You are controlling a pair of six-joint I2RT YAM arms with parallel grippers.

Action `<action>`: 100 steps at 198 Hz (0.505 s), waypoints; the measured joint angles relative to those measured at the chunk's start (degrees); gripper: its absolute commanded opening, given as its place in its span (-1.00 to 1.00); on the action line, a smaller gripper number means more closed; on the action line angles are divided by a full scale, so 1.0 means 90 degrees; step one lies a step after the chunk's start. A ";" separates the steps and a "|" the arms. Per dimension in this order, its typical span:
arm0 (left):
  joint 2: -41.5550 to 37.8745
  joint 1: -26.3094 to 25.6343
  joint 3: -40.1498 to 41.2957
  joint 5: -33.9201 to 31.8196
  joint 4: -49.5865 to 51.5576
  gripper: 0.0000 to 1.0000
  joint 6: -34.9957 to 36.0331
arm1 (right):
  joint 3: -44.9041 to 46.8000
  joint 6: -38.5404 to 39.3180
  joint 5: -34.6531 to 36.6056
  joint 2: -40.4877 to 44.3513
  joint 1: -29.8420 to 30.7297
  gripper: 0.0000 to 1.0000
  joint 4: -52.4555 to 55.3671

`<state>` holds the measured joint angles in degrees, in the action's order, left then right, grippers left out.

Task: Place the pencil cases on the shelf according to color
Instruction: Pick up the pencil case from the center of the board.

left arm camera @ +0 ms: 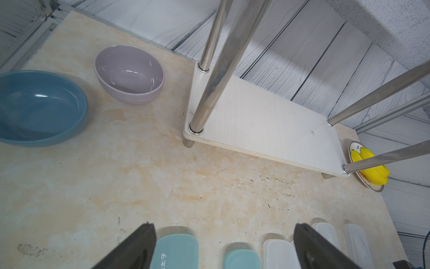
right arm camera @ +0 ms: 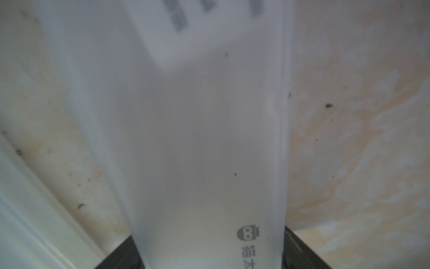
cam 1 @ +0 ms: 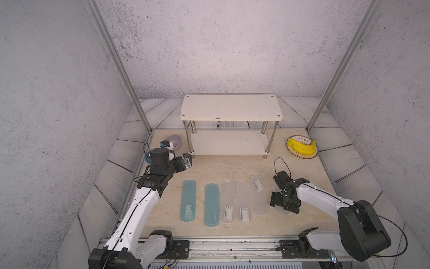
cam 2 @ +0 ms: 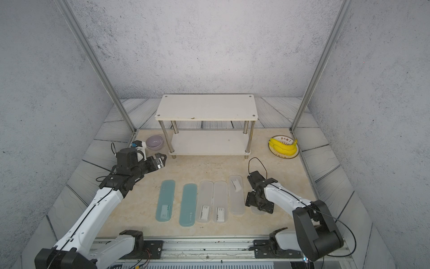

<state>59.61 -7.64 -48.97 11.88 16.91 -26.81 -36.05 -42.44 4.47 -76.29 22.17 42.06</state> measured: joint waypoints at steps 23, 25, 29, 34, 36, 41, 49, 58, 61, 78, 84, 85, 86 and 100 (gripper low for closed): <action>0.0000 0.0000 0.0000 -0.0002 -0.0002 0.98 -0.0005 | -0.0107 -0.0007 0.0051 -0.0124 0.0075 0.58 0.0066; 0.0000 0.0000 0.0000 -0.0002 -0.0002 0.98 -0.0005 | -0.0119 -0.0005 0.0056 -0.0136 0.0083 0.57 0.0073; 0.0000 0.0000 0.0000 -0.0002 0.0000 0.97 -0.0002 | -0.0136 -0.0007 0.0068 -0.0155 0.0097 0.55 0.0092; 0.0000 0.0000 0.0000 -0.0005 -0.0002 0.97 -0.0005 | -0.0158 -0.0010 0.0085 -0.0175 0.0117 0.49 0.0114; 0.0000 0.0000 0.0000 -0.0005 -0.0002 0.97 -0.0005 | -0.0165 -0.0010 0.0092 -0.0182 0.0124 0.48 0.0117; 0.0000 0.0000 0.0000 -0.0005 -0.0002 0.97 -0.0005 | -0.0177 -0.0012 0.0112 -0.0192 0.0138 0.41 0.0129; 0.0000 0.0000 0.0000 -0.0005 -0.0002 0.97 -0.0005 | -0.0187 -0.0019 0.0136 -0.0204 0.0158 0.35 0.0141; 0.0000 0.0000 0.0000 -0.0005 -0.0002 0.97 -0.0002 | -0.0189 -0.0027 0.0158 -0.0204 0.0175 0.29 0.0143; 0.0000 0.0000 0.0000 -0.0005 -0.0002 0.97 -0.0002 | -0.0189 -0.0029 0.0160 -0.0202 0.0177 0.26 0.0143; 0.0000 0.0000 0.0000 -0.0005 0.0000 0.97 -0.0002 | -0.0165 -0.0044 0.0185 -0.0165 0.0192 0.17 0.0131; 0.0000 0.0000 0.0000 -0.0005 0.0000 0.97 -0.0002 | -0.0141 -0.0049 0.0189 -0.0134 0.0192 0.16 0.0109; 0.0000 0.0000 0.0000 -0.0005 0.0000 0.97 -0.0002 | -0.0136 -0.0049 0.0189 -0.0129 0.0192 0.16 0.0107; 0.0000 0.0000 0.0000 -0.0005 0.0000 0.97 -0.0002 | -0.0131 -0.0049 0.0189 -0.0117 0.0192 0.16 0.0102; 0.0000 0.0000 0.0000 -0.0005 0.0000 0.97 0.0000 | -0.0075 -0.0053 0.0206 -0.0022 0.0192 0.16 0.0107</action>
<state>59.61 -7.64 -48.97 11.84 16.91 -26.81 -36.73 -42.92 6.33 -76.49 23.90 43.03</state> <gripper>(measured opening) 0.987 0.797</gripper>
